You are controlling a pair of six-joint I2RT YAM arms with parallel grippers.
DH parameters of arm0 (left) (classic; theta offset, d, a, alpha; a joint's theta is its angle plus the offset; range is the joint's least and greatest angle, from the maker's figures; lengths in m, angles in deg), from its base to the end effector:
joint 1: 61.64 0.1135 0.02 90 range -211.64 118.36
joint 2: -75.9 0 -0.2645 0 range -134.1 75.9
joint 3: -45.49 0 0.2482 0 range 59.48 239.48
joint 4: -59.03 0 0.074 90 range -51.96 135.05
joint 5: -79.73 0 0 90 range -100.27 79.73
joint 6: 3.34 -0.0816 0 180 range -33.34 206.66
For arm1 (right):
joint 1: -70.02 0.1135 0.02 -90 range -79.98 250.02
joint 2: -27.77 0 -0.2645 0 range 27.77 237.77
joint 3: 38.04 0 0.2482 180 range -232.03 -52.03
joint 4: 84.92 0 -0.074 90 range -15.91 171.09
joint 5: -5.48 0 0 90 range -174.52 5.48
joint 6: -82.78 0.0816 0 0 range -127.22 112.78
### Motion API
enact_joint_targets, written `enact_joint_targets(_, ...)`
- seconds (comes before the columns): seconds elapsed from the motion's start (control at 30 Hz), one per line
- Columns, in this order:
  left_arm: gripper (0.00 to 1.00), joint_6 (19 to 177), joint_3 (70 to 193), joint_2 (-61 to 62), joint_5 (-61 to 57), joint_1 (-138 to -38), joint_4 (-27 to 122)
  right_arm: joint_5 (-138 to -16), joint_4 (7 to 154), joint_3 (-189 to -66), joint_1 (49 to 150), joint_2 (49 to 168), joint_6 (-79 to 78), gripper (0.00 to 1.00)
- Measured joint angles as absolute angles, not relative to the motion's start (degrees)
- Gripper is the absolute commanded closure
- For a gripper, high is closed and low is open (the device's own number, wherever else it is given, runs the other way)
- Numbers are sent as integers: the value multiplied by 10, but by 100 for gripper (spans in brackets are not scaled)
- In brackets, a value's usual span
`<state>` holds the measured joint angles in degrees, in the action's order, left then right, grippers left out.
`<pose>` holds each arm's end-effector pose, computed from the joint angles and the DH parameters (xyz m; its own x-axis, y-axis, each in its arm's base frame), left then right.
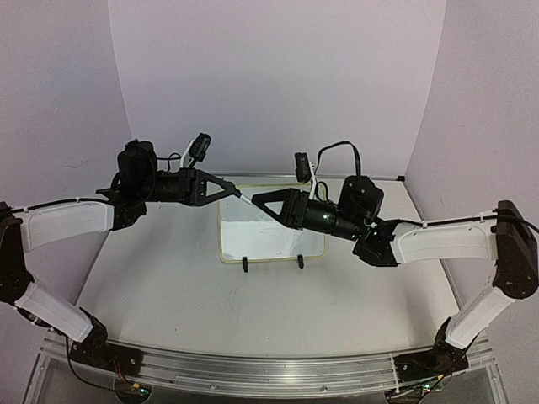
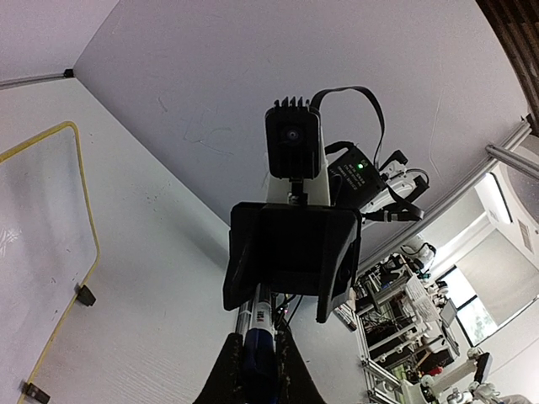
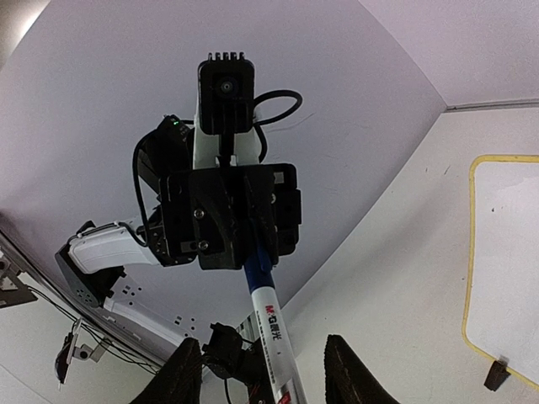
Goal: Write a sentence on the whiteboard
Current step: Open the pen cap from the whiteboard marker.
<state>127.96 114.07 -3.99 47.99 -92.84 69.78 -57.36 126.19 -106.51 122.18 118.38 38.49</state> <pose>0.2496 -0.2323 0.3241 -0.6662 -0.0024 -0.7457 0.7457 0.0104 -0.6662 0.2144 0.3368 0.3073 -0.6342 0.2218 -0.7407 -0.7523 0.0443 0.6574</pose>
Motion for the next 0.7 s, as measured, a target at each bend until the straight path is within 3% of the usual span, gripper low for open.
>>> enact_joint_targets(0.7,100,1291,1130,-23,467,-928,724,-565,1274,-1079,1228,1204,390,53)
